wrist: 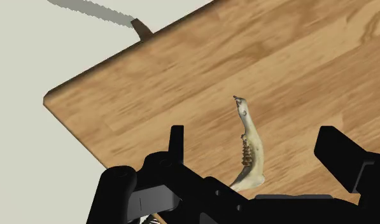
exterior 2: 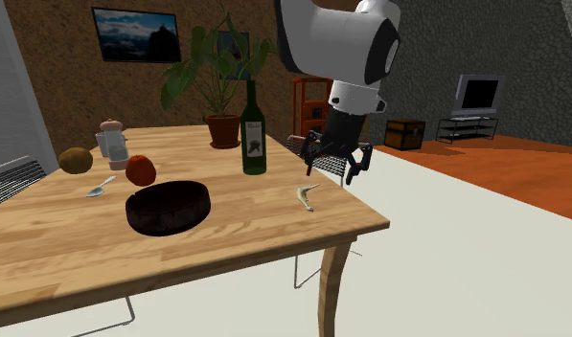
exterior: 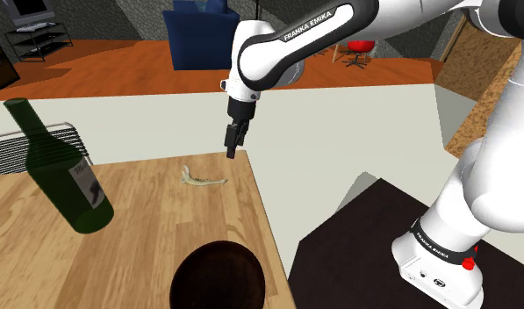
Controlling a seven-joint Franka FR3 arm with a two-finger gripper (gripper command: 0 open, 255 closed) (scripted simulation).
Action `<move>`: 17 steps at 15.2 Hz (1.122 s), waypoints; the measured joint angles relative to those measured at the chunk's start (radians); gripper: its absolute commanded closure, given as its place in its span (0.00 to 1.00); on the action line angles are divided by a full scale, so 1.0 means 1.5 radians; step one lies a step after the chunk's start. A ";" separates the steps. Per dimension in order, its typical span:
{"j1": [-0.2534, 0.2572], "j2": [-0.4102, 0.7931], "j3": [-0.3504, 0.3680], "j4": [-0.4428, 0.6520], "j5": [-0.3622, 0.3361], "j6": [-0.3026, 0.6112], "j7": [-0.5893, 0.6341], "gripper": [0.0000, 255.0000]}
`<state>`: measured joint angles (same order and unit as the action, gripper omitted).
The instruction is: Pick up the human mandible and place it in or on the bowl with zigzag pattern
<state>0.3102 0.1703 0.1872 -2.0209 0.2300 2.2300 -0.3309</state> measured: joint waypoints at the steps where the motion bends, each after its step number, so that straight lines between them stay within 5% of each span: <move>1: 0.006 0.023 0.006 0.024 -0.001 0.003 -0.002 0.00; 7: 0.035 0.117 0.035 0.115 0.002 0.028 -0.034 0.00; 17: 0.050 0.169 0.039 0.117 -0.003 0.082 -0.034 0.00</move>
<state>0.3859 0.4244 0.2460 -1.8452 0.2259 2.3533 -0.3816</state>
